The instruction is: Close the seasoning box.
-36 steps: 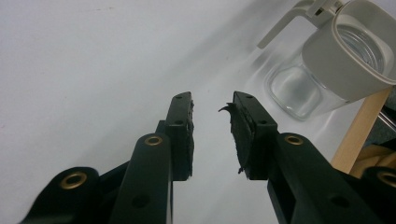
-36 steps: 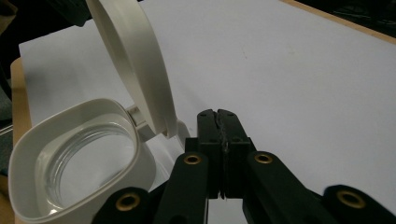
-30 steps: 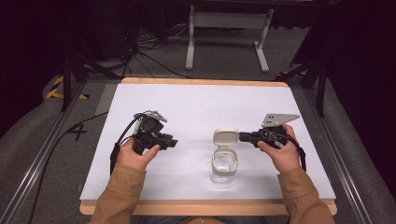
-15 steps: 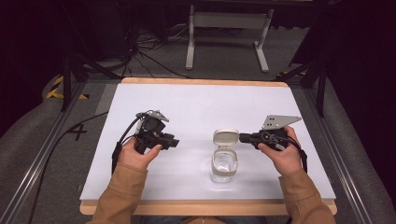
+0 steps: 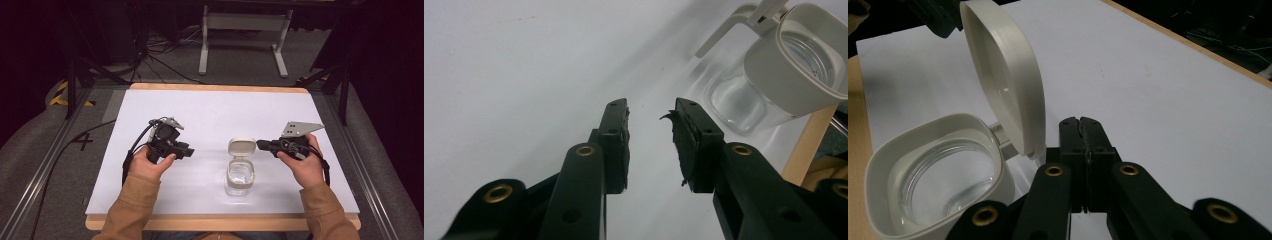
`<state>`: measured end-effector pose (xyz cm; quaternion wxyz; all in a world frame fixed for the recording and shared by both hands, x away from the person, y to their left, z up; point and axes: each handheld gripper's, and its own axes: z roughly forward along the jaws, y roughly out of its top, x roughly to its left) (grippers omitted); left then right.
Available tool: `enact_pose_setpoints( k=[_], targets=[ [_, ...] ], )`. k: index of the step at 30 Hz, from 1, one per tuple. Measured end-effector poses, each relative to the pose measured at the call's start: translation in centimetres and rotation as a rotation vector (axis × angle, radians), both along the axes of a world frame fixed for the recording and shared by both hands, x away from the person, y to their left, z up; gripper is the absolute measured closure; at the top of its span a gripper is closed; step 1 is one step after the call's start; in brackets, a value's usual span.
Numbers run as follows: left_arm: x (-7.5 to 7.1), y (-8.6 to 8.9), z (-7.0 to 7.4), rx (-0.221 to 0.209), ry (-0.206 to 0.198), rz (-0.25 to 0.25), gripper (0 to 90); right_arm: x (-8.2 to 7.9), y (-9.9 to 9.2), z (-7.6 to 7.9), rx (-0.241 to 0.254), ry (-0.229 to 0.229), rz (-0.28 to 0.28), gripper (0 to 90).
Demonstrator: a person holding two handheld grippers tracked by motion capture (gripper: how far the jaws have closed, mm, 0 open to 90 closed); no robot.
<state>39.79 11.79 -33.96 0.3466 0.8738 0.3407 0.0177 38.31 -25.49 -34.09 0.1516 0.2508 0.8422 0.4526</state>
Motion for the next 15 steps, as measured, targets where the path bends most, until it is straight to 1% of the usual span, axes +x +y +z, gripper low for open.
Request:
enact_pose_setpoints(
  k=[2,4,5,9,13,15],
  targets=[
    [0.0,0.1,0.0,-0.002,0.000,0.001,67.4,0.1,0.2,0.0,-0.002,-0.001,0.010,89.8],
    [0.0,0.2,0.0,-0.006,0.001,0.008,67.4,0.0,0.5,0.1,-0.007,-0.012,0.029,89.8],
    [0.0,0.2,0.0,-0.002,0.002,0.005,67.4,-0.1,0.7,0.1,-0.009,-0.017,0.036,89.8],
    [-0.1,0.2,0.1,-0.010,-0.001,0.008,67.4,-0.6,0.8,0.5,-0.005,-0.023,0.062,89.7],
    [0.0,0.3,0.2,-0.008,-0.004,0.004,67.4,-1.2,1.1,0.8,-0.023,-0.025,0.096,89.7],
    [0.0,0.3,0.2,-0.011,-0.004,0.004,67.3,-1.6,1.4,0.8,-0.044,-0.010,0.131,89.7]
  ],
)
